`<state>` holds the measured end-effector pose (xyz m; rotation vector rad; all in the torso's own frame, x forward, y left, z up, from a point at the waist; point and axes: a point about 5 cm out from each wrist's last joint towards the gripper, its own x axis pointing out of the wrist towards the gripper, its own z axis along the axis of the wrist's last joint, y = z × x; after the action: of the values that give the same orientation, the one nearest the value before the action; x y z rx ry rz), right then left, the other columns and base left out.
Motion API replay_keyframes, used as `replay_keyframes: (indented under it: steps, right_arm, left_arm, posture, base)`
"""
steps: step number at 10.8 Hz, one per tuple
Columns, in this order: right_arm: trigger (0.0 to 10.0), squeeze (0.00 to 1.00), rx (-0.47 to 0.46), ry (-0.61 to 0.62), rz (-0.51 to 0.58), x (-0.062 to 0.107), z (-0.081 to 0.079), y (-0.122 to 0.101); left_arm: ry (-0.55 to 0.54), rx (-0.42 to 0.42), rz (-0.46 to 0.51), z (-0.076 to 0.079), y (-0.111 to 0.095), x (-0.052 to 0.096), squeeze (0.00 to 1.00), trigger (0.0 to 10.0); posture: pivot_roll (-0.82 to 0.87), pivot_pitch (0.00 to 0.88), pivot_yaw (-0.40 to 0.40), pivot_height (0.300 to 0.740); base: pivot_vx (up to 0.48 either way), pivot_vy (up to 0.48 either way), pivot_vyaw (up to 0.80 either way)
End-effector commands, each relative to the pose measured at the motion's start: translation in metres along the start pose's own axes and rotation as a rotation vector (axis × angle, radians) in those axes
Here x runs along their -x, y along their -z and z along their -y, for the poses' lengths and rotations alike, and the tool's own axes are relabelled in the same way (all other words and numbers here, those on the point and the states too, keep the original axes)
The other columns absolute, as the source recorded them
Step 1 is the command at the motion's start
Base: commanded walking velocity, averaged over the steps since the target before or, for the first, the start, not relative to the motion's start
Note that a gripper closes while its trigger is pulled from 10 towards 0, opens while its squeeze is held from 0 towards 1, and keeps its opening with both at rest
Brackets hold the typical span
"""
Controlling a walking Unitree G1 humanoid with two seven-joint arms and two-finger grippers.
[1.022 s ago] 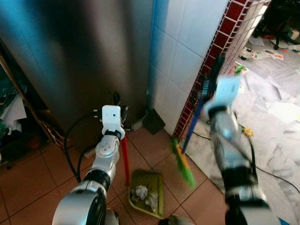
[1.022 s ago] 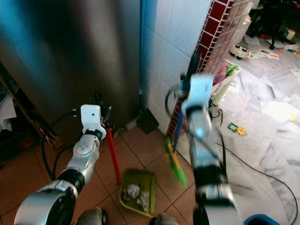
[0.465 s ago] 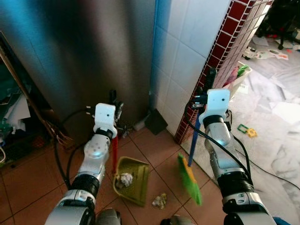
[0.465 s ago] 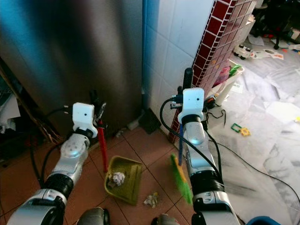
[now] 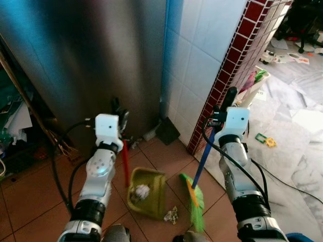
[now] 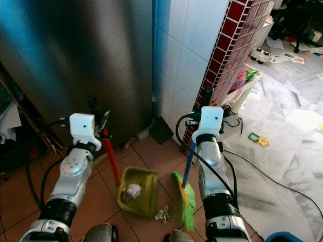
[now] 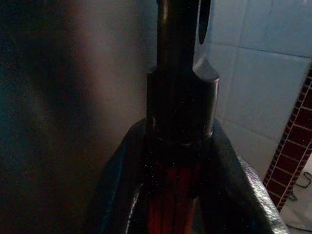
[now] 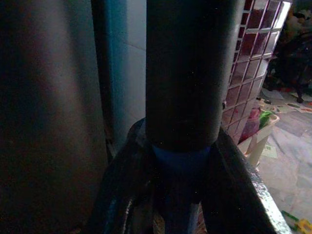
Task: Sweep floor
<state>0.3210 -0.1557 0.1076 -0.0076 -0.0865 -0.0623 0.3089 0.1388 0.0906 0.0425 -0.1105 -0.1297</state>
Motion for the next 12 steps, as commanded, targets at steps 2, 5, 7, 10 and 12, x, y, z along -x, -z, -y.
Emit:
replay_keyframes:
  steps: [2, 5, 7, 10, 12]
  right_arm:
    - [10.0, 0.00, -0.017, 0.011, 0.007, -0.003, 0.001, -0.004]
    - [10.0, 0.00, 0.024, 0.059, -0.013, -0.007, 0.014, -0.010]
    - [10.0, 0.00, -0.011, 0.076, -0.051, -0.006, 0.008, -0.005]
    - [10.0, 0.00, 0.006, 0.088, -0.088, -0.001, 0.008, 0.007]
    - [10.0, 0.00, 0.021, 0.099, -0.100, -0.002, 0.012, 0.008]
  left_arm:
    - [0.006, 0.020, 0.060, 0.003, -0.017, -0.002, 0.00, 10.0]
    - [0.037, 0.025, 0.051, 0.002, -0.026, -0.001, 0.00, 10.0]
    - [0.104, 0.011, 0.062, 0.009, -0.034, -0.003, 0.00, 10.0]
    - [0.100, 0.073, 0.021, 0.014, -0.028, 0.002, 0.00, 10.0]
    - [0.135, 0.091, 0.010, 0.022, -0.028, 0.002, 0.00, 10.0]
  posture:
    - [-0.02, 0.031, -0.017, 0.740]
    - [-0.03, 0.062, -0.032, 0.740]
    - [-0.01, 0.055, -0.023, 0.740]
    - [-0.03, 0.021, -0.012, 0.740]
    - [-0.03, 0.022, -0.016, 0.740]
  base:
    - [0.000, 0.000, 0.00]
    - [0.000, 0.000, -0.53]
    - [0.000, 0.000, -0.80]
    - [0.000, 0.000, -0.80]
    - [0.000, 0.000, -0.80]
